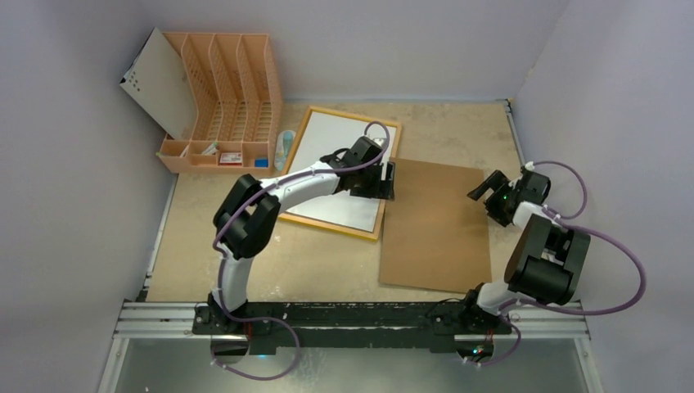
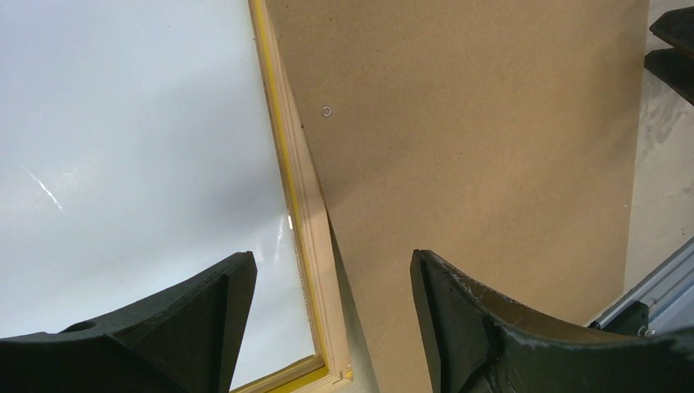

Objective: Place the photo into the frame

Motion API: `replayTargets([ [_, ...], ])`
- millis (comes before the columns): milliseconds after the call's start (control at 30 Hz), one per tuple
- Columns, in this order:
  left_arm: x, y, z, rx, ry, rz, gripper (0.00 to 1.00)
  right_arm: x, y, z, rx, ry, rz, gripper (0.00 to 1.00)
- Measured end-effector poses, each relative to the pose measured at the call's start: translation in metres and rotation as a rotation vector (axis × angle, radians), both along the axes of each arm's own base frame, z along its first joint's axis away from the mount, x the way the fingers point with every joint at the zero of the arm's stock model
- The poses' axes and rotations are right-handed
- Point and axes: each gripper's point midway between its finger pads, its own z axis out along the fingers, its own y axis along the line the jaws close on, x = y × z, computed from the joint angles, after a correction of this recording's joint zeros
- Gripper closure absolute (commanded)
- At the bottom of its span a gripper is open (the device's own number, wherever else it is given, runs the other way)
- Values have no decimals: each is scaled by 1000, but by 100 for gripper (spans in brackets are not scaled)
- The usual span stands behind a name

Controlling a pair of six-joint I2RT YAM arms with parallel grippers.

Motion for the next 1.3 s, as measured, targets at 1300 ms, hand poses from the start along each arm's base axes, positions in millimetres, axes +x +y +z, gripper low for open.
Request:
replayTargets([
  [1300, 49, 33, -35, 44, -5, 99, 30, 18, 53, 8, 177, -179, 192, 13],
])
